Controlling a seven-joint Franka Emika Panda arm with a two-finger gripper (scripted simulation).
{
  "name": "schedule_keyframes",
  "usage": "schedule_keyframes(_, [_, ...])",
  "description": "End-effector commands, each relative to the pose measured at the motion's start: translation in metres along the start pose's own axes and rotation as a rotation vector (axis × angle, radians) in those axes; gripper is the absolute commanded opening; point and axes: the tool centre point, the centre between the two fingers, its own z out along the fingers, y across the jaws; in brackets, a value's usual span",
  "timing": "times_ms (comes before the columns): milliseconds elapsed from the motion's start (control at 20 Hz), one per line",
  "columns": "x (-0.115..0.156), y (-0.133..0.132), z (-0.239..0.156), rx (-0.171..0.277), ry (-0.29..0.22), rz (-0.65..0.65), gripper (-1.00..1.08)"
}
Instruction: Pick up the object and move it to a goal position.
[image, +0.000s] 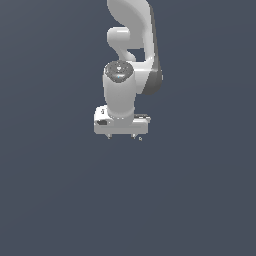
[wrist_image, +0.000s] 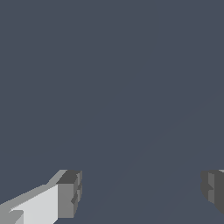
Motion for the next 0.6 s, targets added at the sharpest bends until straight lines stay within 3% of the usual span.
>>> schedule_keyframes(0, [0.0001, -0.0002, -0.0001, 0.0, 0.0, -0.001, 1.0])
schedule_keyframes(550, [-0.0039, -0.0052, 0.008, -0.004, 0.0, -0.086, 1.0])
